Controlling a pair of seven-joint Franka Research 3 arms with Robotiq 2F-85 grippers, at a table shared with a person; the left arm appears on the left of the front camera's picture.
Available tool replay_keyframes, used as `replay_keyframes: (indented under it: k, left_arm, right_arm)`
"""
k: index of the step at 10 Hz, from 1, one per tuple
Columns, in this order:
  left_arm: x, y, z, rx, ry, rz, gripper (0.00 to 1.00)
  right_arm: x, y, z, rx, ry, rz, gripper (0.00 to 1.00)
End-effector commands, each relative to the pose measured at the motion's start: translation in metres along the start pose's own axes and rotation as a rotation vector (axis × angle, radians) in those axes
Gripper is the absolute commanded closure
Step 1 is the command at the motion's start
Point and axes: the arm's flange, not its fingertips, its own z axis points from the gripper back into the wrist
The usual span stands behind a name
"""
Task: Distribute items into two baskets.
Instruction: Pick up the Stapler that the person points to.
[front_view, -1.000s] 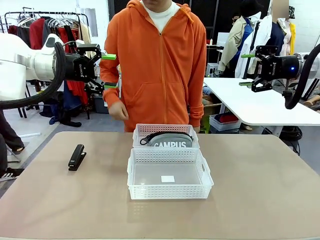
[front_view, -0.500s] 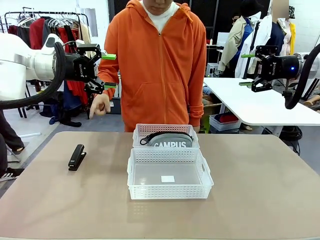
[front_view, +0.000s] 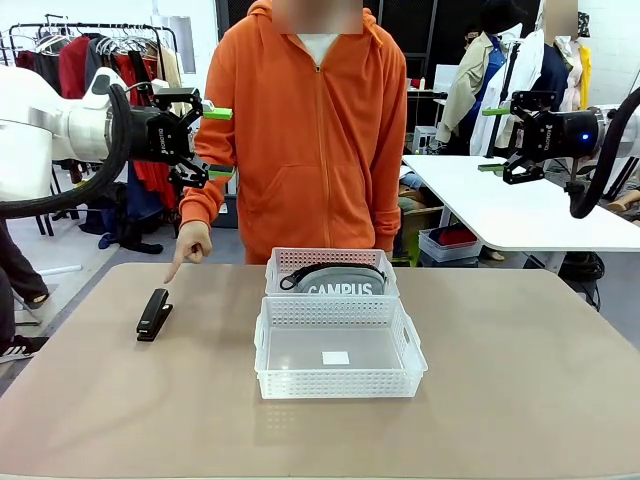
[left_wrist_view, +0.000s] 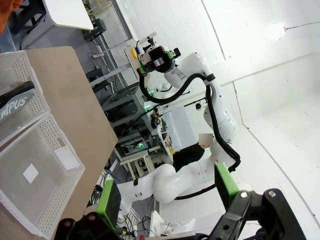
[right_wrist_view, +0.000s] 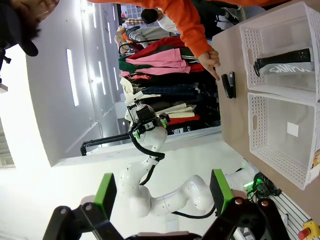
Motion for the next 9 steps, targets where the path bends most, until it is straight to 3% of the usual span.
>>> replay_keyframes:
  k: [1, 9]
  left_arm:
    - [-0.0009, -0.0025, 0.0006, -0.003, 0.006, -0.006, 0.0]
    - [-0.0009, -0.0025, 0.0006, -0.003, 0.006, -0.006, 0.0]
  right_arm:
    - [0.0002, 0.002, 0.0009, 0.001, 0.0, 0.008, 0.0]
    - [0.0002, 0.002, 0.0009, 0.001, 0.0, 0.008, 0.0]
